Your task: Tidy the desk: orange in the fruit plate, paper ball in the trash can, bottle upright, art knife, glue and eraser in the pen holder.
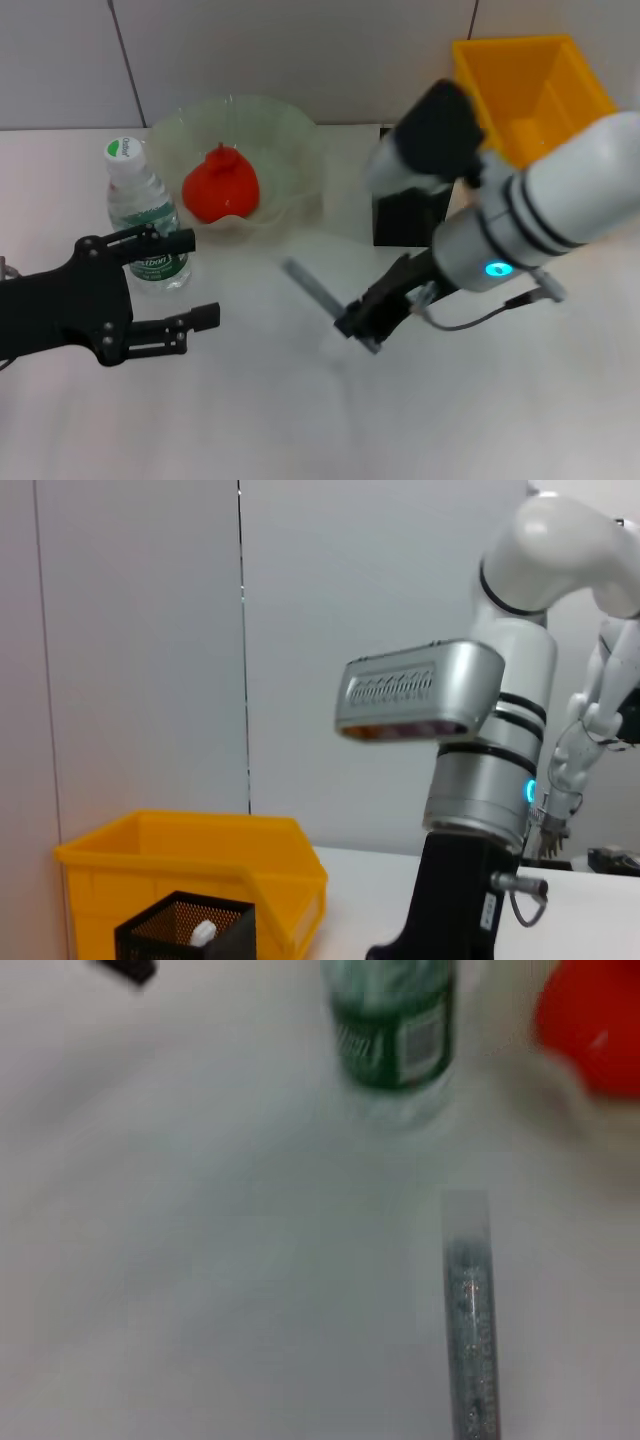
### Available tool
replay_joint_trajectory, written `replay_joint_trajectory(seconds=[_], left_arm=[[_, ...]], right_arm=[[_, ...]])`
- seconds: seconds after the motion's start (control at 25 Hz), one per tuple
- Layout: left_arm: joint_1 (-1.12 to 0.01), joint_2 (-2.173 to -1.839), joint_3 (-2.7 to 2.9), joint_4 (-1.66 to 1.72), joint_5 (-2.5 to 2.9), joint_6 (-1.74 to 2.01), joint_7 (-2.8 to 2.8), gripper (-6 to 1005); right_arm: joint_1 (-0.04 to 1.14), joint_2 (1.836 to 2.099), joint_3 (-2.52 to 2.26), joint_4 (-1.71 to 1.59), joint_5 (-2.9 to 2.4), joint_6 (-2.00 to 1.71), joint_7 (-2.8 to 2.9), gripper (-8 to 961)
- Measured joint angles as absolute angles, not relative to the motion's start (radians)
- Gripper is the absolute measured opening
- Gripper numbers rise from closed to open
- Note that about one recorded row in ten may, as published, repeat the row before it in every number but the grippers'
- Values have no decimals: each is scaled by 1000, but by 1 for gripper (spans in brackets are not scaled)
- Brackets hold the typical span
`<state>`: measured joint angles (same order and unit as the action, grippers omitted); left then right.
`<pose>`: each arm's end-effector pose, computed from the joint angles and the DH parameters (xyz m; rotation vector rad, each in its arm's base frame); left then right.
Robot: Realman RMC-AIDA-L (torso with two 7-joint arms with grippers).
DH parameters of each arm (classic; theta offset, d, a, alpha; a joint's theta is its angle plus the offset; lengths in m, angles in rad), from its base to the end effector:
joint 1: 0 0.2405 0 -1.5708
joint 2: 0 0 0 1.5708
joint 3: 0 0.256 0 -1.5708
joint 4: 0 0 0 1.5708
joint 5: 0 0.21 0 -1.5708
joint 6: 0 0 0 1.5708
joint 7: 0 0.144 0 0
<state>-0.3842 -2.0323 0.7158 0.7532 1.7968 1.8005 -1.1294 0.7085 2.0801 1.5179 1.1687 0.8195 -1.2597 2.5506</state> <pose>-0.2684 0.2893 0.0455 -2.6895 -0.1880 -0.8890 0.1271 0.3613 -0.0712 -2.7968 0.7513 -0.2514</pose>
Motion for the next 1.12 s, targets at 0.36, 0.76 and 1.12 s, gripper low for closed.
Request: replay_joint_trajectory(seconds=[0.36, 0.76, 1.12], left_arm=[[-390, -2031, 703, 754, 1794, 1796, -1140, 846], [-407, -2037, 695, 749, 1795, 1794, -1149, 846], [-404, -2042, 695, 748, 1795, 1794, -1152, 846]], right_arm=[[511, 2080, 1677, 1228, 1101, -1237, 2194, 183], [450, 2082, 1748, 1171, 1317, -1222, 1920, 195], [439, 2083, 1887, 1009, 1589, -1210, 1604, 206]])
